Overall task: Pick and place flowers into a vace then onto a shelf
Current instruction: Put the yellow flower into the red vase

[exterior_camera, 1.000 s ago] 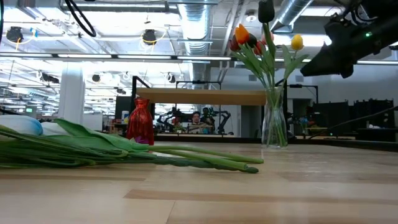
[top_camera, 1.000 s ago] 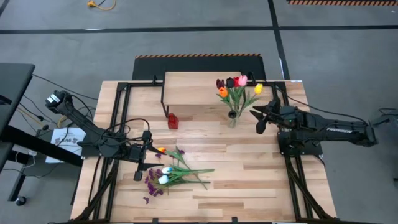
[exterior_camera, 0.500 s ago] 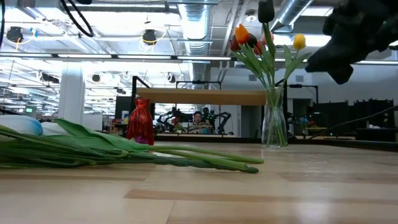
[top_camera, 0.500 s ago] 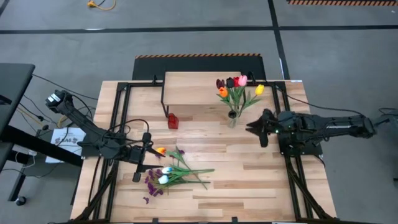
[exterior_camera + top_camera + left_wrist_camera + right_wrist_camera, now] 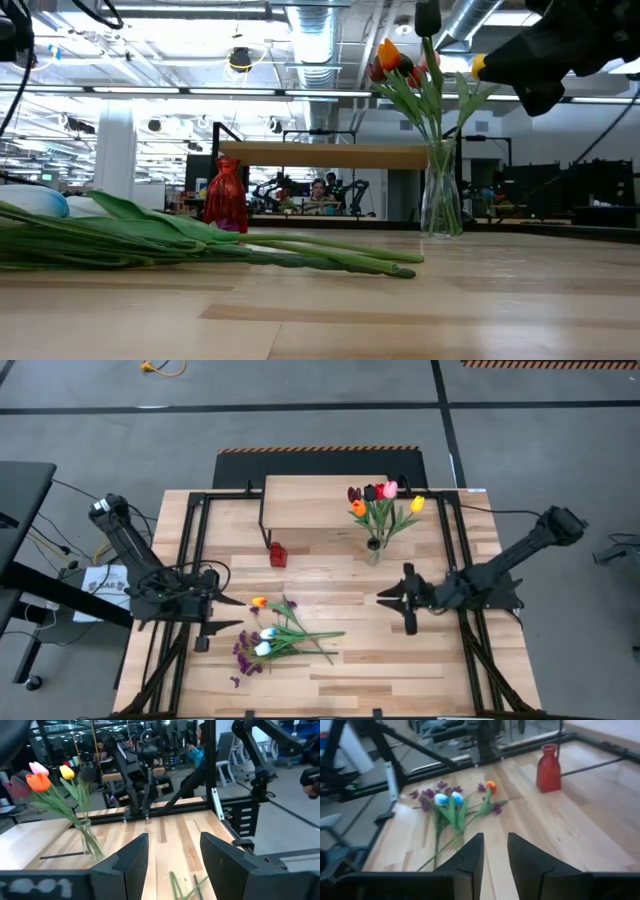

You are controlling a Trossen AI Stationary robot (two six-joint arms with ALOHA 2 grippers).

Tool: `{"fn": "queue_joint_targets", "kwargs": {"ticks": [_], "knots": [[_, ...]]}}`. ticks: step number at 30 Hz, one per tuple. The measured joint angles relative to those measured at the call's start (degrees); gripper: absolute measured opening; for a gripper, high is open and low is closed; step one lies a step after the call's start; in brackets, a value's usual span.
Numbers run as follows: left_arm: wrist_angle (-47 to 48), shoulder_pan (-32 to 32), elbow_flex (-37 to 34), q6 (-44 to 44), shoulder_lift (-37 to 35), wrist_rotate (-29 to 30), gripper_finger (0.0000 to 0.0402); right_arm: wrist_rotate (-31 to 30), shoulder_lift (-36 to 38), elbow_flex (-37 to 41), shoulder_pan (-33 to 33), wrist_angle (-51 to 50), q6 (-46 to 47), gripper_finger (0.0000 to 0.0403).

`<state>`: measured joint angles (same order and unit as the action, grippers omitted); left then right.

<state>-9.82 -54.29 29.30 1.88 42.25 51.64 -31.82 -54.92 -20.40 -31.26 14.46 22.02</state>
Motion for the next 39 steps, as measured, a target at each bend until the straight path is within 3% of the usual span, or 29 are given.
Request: {"fn": "queue_joint_targets", "kwargs": {"ticks": [5,12,24,29,39], "knots": [[2.57,-3.62,0.0,-2.52,-0.64,2.97,0.0171,-7.99,-8.99,0.0,-4.11,11.89,-0.07,0.0076],[4.39,-8.69,0.0,-4.95,-0.64,12.46,0.0171,-12.07,-22.68,-4.89,-5.83,20.91,-0.04,0.0076],[4.34,-12.3,0.0,-3.16,-0.73,15.74,0.0171,-22.76,-45.99,-26.72,-5.38,20.76,0.79,0.0076],[4.37,-12.93,0.0,-2.23,-2.41,16.25,0.0171,-22.22,-53.06,-33.57,-5.36,18.47,4.93,0.0076],[7.45,-13.1,0.0,-2.13,-7.27,12.71,0.0171,-18.53,-64.9,-43.82,-5.73,3.33,21.91,0.0076]]}}
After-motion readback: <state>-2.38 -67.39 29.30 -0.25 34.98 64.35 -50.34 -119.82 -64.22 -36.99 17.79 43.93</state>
